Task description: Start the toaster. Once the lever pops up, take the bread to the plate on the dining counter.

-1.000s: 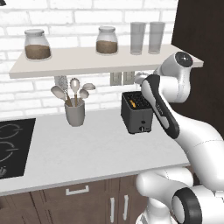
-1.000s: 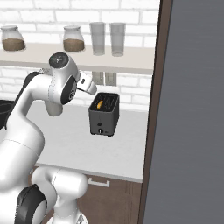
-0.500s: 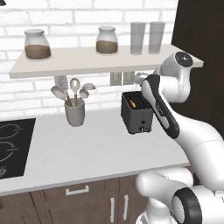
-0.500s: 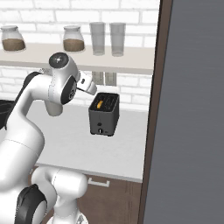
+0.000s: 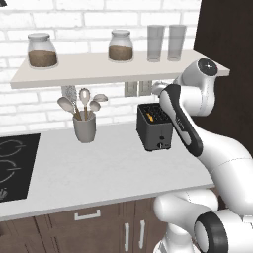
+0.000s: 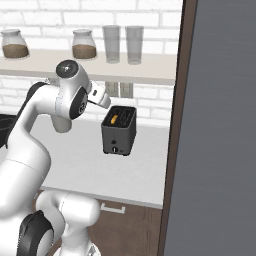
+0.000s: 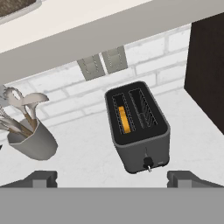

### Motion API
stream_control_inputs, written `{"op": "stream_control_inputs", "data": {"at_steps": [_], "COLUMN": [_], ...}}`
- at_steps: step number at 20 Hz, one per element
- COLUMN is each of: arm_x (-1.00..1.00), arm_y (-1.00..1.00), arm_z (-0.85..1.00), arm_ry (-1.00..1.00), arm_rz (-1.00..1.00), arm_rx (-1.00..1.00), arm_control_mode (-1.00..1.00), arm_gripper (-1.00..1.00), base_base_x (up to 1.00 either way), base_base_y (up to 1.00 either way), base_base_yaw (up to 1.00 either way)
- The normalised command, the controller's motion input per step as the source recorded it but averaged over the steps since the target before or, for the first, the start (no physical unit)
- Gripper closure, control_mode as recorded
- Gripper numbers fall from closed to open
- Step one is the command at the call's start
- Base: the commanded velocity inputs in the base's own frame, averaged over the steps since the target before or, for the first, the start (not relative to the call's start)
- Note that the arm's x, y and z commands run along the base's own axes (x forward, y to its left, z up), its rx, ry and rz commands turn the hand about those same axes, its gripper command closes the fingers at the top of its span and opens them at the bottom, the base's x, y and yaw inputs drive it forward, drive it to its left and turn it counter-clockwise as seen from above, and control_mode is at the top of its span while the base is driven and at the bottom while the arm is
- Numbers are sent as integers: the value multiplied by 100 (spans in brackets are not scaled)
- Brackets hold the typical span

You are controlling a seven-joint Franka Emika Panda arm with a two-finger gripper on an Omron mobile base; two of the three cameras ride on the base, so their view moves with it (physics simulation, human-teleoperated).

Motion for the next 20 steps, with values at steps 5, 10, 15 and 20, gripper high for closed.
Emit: {"op": "stream_control_inputs", "data": {"at_steps": [5, 10, 15, 20], "arm_x": [0, 0, 0, 0], "arm_y": [0, 0, 0, 0], "arm_z": [0, 0, 0, 0], "arm_ry": [0, 0, 0, 0], "arm_rz": [0, 0, 0, 0], "arm_rx": [0, 0, 0, 0], "arm_control_mode": [-100, -100, -100, -100], "arm_gripper": [-100, -100, -100, -100], "base_base_x": [0, 0, 0, 0], "base_base_y": [0, 0, 0, 0], "base_base_yaw": [0, 0, 0, 0]}}
